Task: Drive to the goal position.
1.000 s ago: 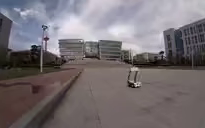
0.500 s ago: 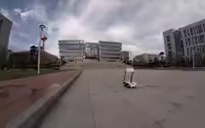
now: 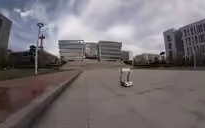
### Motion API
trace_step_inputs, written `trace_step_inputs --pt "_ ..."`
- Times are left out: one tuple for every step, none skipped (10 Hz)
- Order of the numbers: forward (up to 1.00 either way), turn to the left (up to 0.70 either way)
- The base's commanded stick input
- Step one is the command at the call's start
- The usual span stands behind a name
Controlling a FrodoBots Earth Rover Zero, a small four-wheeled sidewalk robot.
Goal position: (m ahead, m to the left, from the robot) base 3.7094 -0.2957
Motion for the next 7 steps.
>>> trace_step_inputs --pt "0.70 0.00" --pt "0.70 0.00" --pt "0.70 0.00" --pt "0.70 0.00" --pt "0.70 0.00" --pt "0.70 0.00" --pt "0.70 0.00"
